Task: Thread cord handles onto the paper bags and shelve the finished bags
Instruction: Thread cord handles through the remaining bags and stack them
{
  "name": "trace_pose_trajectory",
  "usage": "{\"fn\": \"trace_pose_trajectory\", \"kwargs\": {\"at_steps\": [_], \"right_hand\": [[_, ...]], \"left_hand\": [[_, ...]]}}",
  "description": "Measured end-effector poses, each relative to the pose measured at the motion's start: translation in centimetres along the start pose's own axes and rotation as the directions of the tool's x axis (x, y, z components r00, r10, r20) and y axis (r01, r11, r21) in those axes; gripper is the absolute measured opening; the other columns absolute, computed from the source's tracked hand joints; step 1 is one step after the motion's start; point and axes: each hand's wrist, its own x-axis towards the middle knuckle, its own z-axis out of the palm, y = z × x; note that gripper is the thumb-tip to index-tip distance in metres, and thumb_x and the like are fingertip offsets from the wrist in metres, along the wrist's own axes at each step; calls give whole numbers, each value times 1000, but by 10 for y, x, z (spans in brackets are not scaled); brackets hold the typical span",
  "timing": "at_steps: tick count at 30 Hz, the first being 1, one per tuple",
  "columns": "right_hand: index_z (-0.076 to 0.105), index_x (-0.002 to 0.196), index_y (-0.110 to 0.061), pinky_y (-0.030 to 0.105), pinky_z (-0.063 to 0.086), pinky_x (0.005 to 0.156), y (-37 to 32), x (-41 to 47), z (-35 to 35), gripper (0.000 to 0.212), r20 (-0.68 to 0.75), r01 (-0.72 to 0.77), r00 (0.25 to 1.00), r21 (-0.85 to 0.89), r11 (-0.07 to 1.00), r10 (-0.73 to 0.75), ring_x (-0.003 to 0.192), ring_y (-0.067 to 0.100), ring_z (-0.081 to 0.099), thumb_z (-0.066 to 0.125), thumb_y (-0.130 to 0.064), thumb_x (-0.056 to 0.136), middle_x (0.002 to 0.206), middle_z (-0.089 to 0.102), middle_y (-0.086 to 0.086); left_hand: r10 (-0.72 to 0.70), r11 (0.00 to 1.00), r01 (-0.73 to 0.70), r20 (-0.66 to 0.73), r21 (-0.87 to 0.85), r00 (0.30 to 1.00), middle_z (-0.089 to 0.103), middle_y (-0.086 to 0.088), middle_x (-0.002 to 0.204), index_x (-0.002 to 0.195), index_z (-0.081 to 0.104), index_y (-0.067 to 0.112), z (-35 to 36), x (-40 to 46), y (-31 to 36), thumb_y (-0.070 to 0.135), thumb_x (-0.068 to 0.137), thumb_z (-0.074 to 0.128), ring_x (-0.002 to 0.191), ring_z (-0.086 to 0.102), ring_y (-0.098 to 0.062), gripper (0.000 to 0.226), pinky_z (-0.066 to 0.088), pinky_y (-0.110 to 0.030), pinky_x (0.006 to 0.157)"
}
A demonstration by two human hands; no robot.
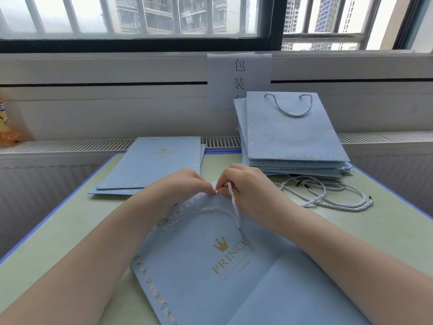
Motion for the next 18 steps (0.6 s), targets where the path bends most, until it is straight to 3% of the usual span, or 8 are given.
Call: {"fn": "trace_pose_trajectory", "kwargs": {"at_steps": [3, 6, 9, 11, 14, 18], "right_hand": [[66, 91, -14, 36, 45, 73, -2, -1, -1, 8, -14, -8, 1000, -5, 1000, 8, 81, 20, 55, 59, -11, 90, 90, 60, -1], [68, 92, -15, 37, 46, 72, -5, 0, -1, 7, -21, -30, 999, -7, 1000, 30, 77, 16, 52, 61, -14, 90, 84, 55, -8], [68, 91, -17, 37, 46, 70, -8, 0, -3, 6, -46, -56, 997, 0, 998, 55, 75, 14, 49, 63, -20, 88, 81, 52, -13], [68, 91, -19, 36, 46, 70, -10, -1, -4, 7, -59, -58, 997, -24, 998, 57, 78, 15, 51, 63, -23, 89, 84, 56, -11], [66, 91, -19, 31, 40, 65, -13, -2, -4, 7, -102, -34, 995, -136, 990, 20, 86, 18, 55, 60, -22, 90, 94, 63, -6], [64, 80, -16, 26, 33, 56, -13, -1, 0, 6, -125, 32, 989, -322, 946, -76, 74, 24, 58, 66, -10, 81, 79, 62, -1]], "left_hand": [[14, 1000, -14, -3, -19, 1000, 54, 1, 54, 50, 63, 18, 1, 0, 0, 16, 84, 65, 60, 49, -16, 34, 36, -24, 60], [55, 998, -55, -14, -42, 998, 63, -11, 76, 72, 72, 6, 2, 0, 0, 12, 85, 63, 78, 53, -19, 17, 40, -29, 74], [77, 996, -78, -31, -47, 997, 68, -21, 95, 88, 73, -1, 1, -1, 2, 8, 85, 61, 90, 58, -22, 16, 44, -35, 88], [80, 995, -81, -38, -52, 996, 70, -19, 98, 89, 73, 0, 1, -1, 3, 8, 85, 60, 95, 61, -26, 16, 45, -37, 93], [86, 994, -88, -35, -61, 996, 69, -23, 99, 89, 72, -1, 0, -1, 3, 6, 85, 59, 87, 60, -24, 16, 45, -35, 88], [84, 993, -84, -4, -82, 996, 69, -18, 90, 89, 72, 1, -3, -2, 2, 5, 85, 59, 85, 58, -25, 14, 45, -42, 92]]}}
